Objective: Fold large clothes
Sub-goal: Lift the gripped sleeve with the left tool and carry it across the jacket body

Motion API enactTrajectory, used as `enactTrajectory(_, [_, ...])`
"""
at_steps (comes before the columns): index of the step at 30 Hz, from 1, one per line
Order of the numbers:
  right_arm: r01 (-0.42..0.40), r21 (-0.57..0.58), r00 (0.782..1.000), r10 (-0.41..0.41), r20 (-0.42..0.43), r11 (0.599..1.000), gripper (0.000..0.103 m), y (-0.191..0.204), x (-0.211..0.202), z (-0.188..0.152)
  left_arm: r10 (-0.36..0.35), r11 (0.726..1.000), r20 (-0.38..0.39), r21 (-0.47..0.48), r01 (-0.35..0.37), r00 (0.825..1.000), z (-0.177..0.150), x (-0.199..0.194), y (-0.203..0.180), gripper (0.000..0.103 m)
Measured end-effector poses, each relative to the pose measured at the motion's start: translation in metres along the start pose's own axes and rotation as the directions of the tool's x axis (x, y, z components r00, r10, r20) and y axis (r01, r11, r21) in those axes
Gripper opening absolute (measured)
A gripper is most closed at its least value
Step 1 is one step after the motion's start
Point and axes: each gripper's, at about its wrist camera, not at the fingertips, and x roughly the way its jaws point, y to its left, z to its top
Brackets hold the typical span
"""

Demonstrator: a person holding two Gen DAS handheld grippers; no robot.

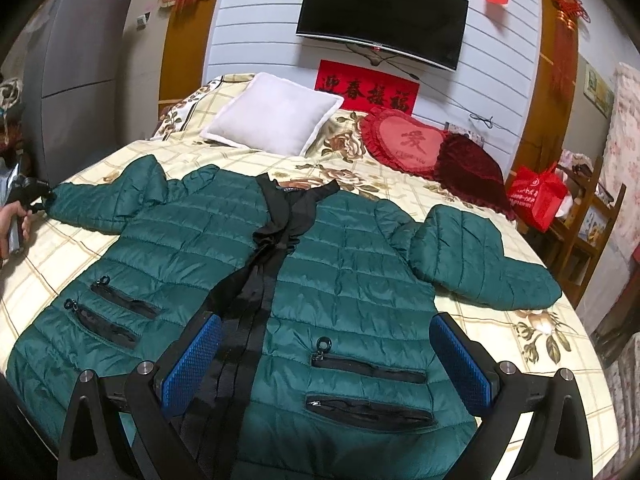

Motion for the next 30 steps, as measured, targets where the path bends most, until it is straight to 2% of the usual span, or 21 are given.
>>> enactTrajectory(1, [0.002, 0.001, 1.0, -0.002, 0.001, 1.0, 0.103, 0.0, 0.0, 0.0, 0.009, 1.0, 0.004, 0.008, -0.009, 1.0, 0.0, -0.001, -0.002, 0.014])
enactTrajectory(3, [0.003, 0.007, 1.0, -0.003, 0.0, 1.0, 0.103, -0.001, 0.001, 0.001, 0.009, 1.0, 0.014, 0.029, -0.01, 1.0, 0.0, -0.005, -0.006, 0.009])
enactTrajectory(6, [0.002, 0.014, 1.0, -0.002, 0.003, 1.0, 0.103, -0.002, 0.0, 0.001, 0.022, 0.997, 0.073, 0.07, -0.027, 0.997, 0.0, -0.025, -0.017, 0.008])
enactTrajectory(8, [0.009, 0.017, 1.0, -0.009, -0.005, 1.0, 0.103, -0.005, 0.0, 0.001, -0.002, 0.995, 0.117, 0.097, -0.009, 0.993, -0.001, -0.045, -0.029, 0.008])
enactTrajectory(11, [0.079, 0.02, 0.995, -0.078, -0.059, 0.997, 0.103, -0.013, 0.009, -0.003, -0.066, 0.989, 0.152, 0.139, 0.045, 0.986, -0.005, -0.074, -0.049, 0.008])
enactTrajectory(14, [0.141, 0.071, 0.98, -0.129, -0.153, 0.988, 0.103, -0.034, 0.021, -0.011, -0.166, 0.971, 0.151, 0.199, 0.134, 0.975, -0.017, -0.104, -0.081, 0.008])
enactTrajectory(18, [0.124, 0.182, 0.978, -0.089, -0.189, 0.976, 0.103, -0.065, 0.021, -0.021, -0.312, 0.9, 0.101, 0.35, 0.26, 0.945, -0.053, -0.14, -0.148, 0.008])
enactTrajectory(20, [0.127, 0.21, 0.974, -0.081, -0.211, 0.969, 0.103, -0.076, 0.021, -0.027, -0.38, 0.851, 0.06, 0.413, 0.323, 0.923, -0.079, -0.154, -0.187, 0.008])
enactTrajectory(25, [0.136, 0.213, 0.967, -0.083, -0.241, 0.968, 0.103, -0.086, 0.02, -0.035, -0.5, 0.74, -0.06, 0.489, 0.463, 0.864, -0.134, -0.171, -0.274, 0.008])
enactTrajectory(26, [0.138, 0.213, 0.966, -0.084, -0.244, 0.967, 0.103, -0.088, 0.02, -0.036, -0.525, 0.714, -0.095, 0.492, 0.498, 0.846, -0.148, -0.171, -0.296, 0.008])
enactTrajectory(30, [0.148, 0.225, 0.966, -0.092, -0.241, 0.963, 0.103, -0.096, 0.017, -0.038, -0.566, 0.655, -0.181, 0.495, 0.572, 0.804, -0.187, -0.166, -0.357, 0.008])
